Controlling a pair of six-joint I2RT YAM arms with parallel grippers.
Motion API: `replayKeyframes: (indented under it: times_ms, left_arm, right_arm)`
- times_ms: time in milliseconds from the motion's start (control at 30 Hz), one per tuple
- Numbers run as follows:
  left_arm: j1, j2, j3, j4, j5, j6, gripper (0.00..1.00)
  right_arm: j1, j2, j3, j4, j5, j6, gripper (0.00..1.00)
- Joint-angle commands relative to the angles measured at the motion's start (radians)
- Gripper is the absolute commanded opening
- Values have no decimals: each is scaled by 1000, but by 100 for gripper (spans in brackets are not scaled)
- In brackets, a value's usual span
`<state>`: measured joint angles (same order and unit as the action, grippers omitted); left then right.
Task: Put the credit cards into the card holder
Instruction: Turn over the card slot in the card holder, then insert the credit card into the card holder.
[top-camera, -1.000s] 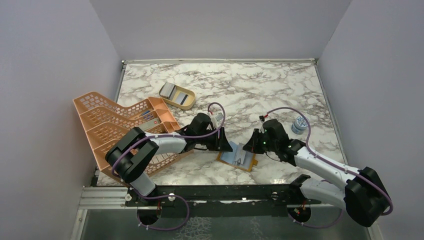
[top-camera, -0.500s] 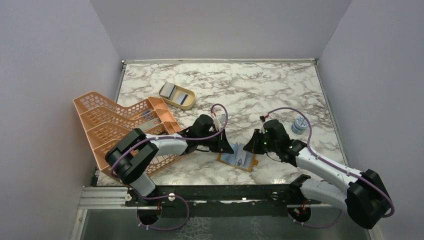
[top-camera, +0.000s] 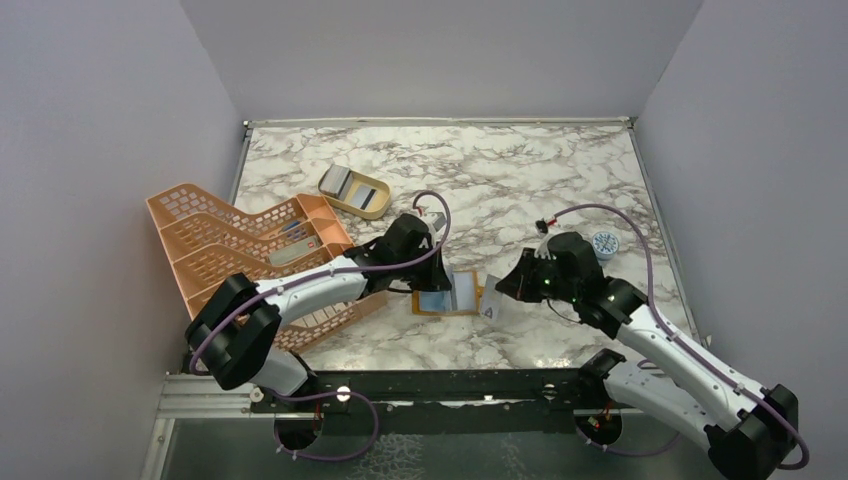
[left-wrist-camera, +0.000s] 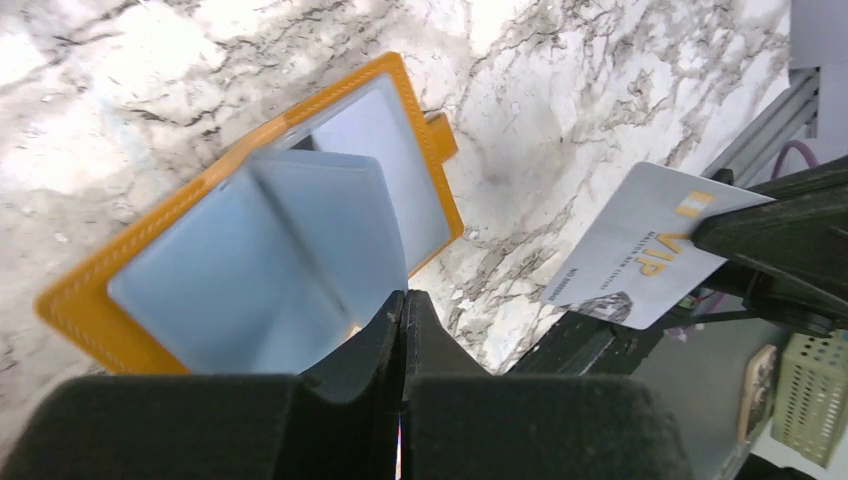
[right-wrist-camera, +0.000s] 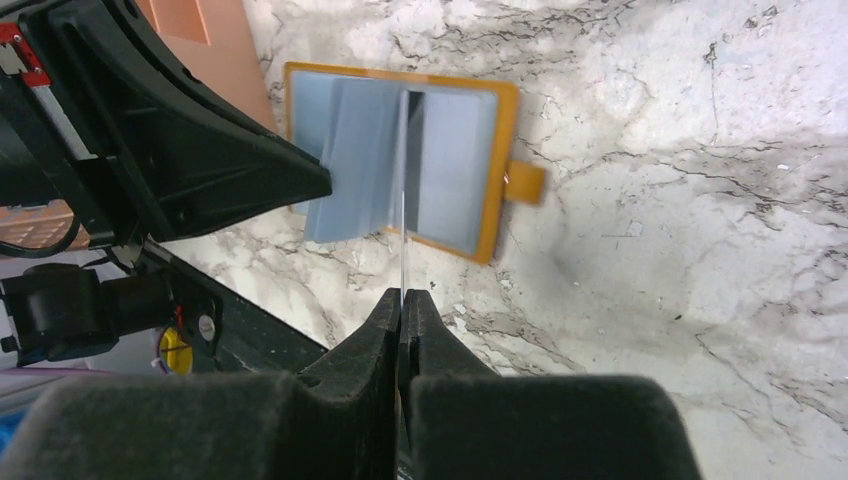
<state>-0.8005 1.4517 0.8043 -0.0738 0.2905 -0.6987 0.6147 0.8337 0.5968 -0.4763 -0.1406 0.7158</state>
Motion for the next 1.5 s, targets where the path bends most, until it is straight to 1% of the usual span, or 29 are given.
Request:
replayKeyframes:
  times_ms: [0, 33, 100, 133, 300, 500, 633, 733, 867, 1033, 1200, 1300, 1467]
  left_arm:
    - [-4, -30, 47, -115, -73, 47, 0]
    - [-5, -26, 50, -109, -60, 41, 0]
    - [-4, -11, 48, -77, -20, 29, 11]
    - [-5, 1, 46, -58, 11, 24, 13]
    - [-5, 88, 41, 51, 94, -5, 16]
    - [-7, 147, 42, 191, 168, -40, 31]
    - [-8, 183, 57, 236, 174, -30, 35]
    - [-7, 209, 70, 250, 176, -14, 35]
    - [-8, 216, 78, 230, 145, 2, 35]
    - [-7, 184, 91, 141, 46, 30, 35]
    - [-5, 162, 98, 31, -88, 37, 28]
    - [8, 171, 101, 2, -95, 28, 23]
    - [26, 131, 83, -22, -113, 19, 23]
  right_arm:
    - [-2, -36, 38, -80, 52, -19, 1]
    - [-2, -39, 41, -87, 58, -19, 1]
    - [-3, -48, 44, -87, 66, -19, 1]
    - [-2, -49, 43, -87, 68, -19, 1]
    - [-3, -57, 59, -89, 50, -24, 1]
    - [-2, -80, 60, -83, 48, -45, 1]
    - [-2, -67, 74, -74, 33, -57, 1]
    - [-2, -47, 74, -55, 23, -59, 1]
    - [-3, -15, 74, -25, -4, -61, 1]
    - [-2, 36, 50, 61, -36, -59, 1]
    - [-2, 146, 55, 141, -63, -61, 1]
    - [-3, 219, 66, 189, -101, -61, 1]
    - [-3, 321, 66, 287, -174, -59, 1]
